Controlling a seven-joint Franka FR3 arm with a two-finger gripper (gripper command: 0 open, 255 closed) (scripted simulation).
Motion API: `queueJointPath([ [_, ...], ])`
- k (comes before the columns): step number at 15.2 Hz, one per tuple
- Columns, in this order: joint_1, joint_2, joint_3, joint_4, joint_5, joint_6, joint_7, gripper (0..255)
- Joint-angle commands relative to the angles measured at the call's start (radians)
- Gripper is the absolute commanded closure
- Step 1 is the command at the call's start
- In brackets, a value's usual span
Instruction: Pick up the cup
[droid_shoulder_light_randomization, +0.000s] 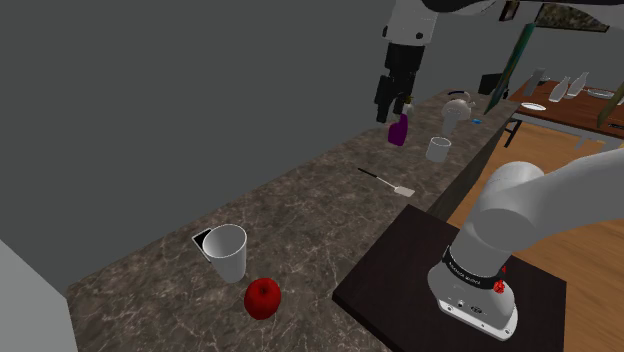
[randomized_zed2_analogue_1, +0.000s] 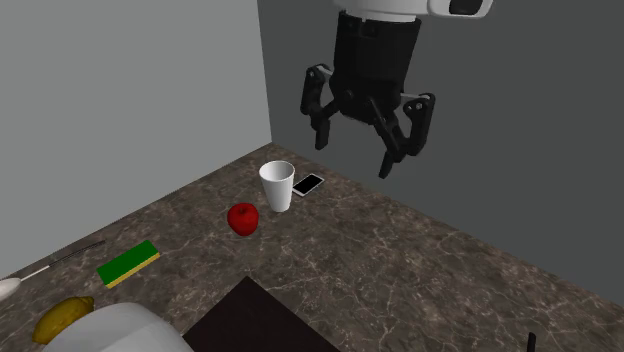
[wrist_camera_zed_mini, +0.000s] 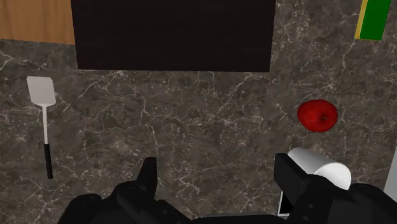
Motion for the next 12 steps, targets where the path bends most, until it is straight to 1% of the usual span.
queueJointPath([
  [1, 0.0, 0.0, 0.0, 0.0, 0.0, 0.0, 0.0, 0],
  [7, 0.036, 0.096, 0.078, -0.072, 0.066, 0.179, 0.071, 0],
  [12, 0.065, 0.213, 0.142, -0.095, 0.113, 0.331, 0.126, 0],
])
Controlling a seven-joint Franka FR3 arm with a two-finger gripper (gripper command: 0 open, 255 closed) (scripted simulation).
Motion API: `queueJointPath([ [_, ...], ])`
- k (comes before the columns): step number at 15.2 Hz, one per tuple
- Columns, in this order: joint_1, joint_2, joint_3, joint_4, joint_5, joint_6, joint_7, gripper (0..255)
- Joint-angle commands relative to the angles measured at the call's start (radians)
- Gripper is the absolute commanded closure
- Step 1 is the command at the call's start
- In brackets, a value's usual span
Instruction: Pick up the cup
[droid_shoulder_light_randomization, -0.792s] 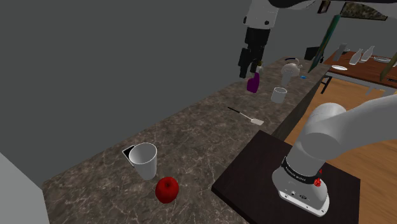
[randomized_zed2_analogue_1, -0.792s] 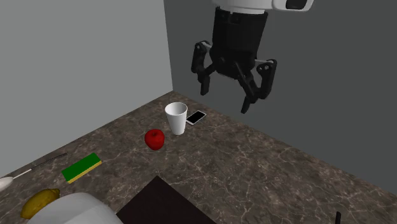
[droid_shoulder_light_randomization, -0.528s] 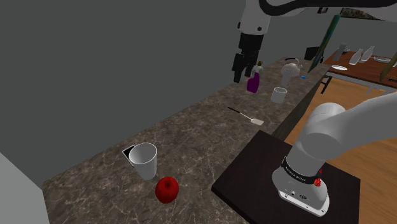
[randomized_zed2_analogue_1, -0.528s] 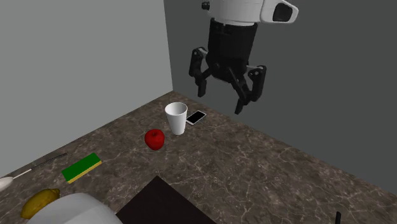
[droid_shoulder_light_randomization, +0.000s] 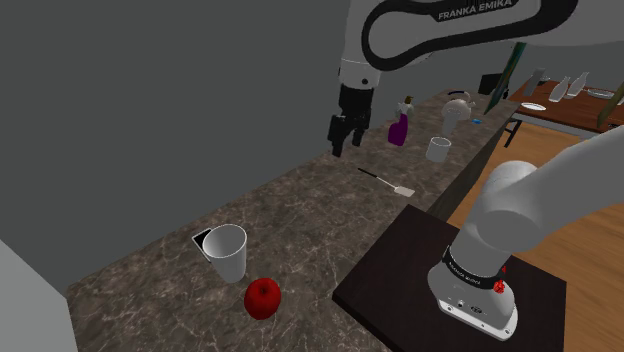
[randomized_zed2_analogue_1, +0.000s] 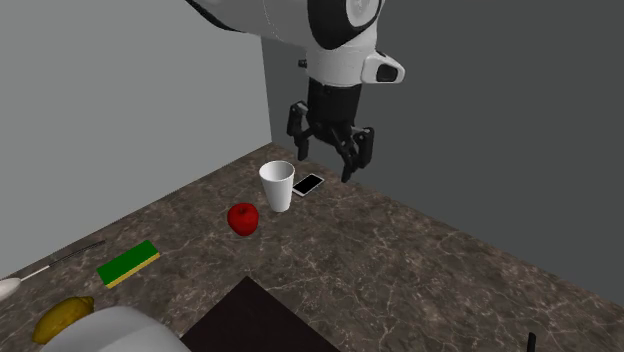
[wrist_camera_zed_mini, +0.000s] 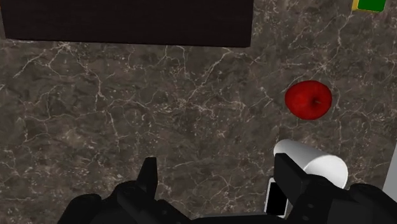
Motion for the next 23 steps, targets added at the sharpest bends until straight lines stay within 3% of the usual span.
queueJointPath([
  [1, 0.011, 0.052, 0.025, -0.001, 0.017, 0.06, 0.022, 0],
  [12, 0.057, 0.41, 0.157, 0.084, 0.044, 0.363, 0.15, 0],
  [23, 0.124, 0.826, 0.216, 0.325, -0.078, 0.559, 0.327, 0],
])
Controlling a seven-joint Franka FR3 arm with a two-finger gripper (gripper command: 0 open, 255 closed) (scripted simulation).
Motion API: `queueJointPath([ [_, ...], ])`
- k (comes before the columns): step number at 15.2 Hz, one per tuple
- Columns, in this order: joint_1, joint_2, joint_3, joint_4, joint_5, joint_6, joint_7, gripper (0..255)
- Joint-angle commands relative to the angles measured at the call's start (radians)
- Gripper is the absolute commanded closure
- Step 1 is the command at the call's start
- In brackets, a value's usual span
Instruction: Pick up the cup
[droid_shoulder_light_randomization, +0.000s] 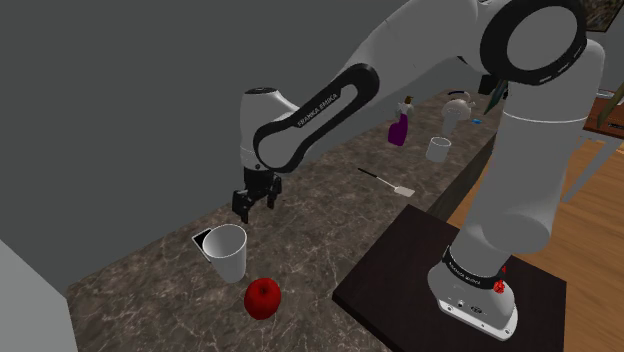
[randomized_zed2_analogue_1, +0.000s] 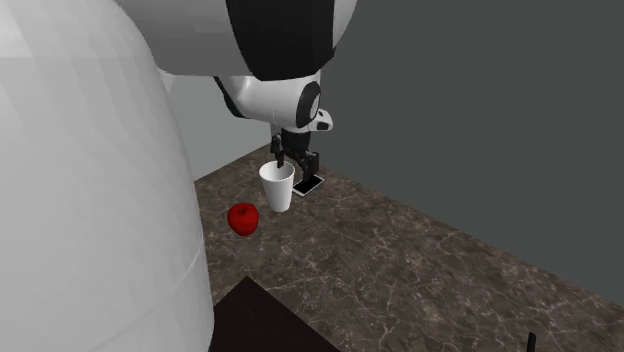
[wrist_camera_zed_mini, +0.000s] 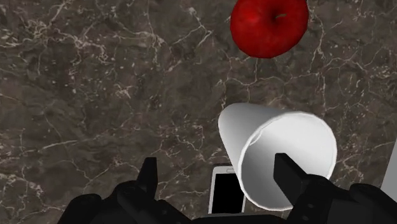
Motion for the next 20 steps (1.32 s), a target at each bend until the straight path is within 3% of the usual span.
queueJointPath([
  [1, 0.017, 0.075, -0.002, 0.055, -0.028, 0.022, 0.028, 0],
  [5, 0.061, 0.206, -0.013, 0.168, -0.074, 0.046, 0.079, 0],
  [14, 0.073, 0.278, -0.028, 0.159, -0.094, 0.125, 0.084, 0],
  [15, 0.073, 0.278, -0.028, 0.161, -0.094, 0.123, 0.083, 255],
  [20, 0.074, 0.28, -0.028, 0.162, -0.094, 0.123, 0.084, 255],
])
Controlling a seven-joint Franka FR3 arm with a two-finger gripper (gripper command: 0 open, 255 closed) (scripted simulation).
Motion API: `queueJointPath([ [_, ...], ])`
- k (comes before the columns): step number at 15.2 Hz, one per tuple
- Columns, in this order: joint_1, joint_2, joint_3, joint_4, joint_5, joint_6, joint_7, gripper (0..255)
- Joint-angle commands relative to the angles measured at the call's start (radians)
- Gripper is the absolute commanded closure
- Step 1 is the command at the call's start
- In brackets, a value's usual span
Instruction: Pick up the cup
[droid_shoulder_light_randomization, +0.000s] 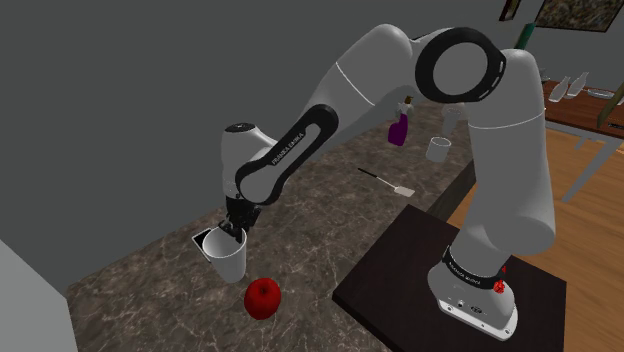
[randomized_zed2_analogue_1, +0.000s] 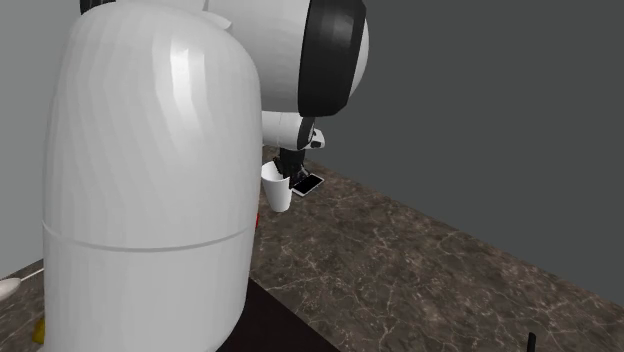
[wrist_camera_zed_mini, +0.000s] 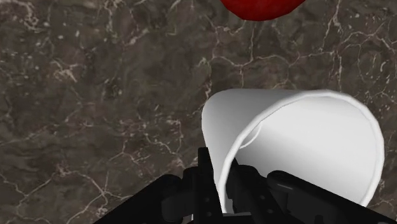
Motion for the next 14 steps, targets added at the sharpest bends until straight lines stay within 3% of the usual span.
queueJointPath([
  [1, 0.0, 0.0, 0.0, 0.0, 0.0, 0.0, 0.0, 255],
  [14, -0.016, -0.095, 0.018, 0.011, 0.027, -0.103, -0.006, 255],
])
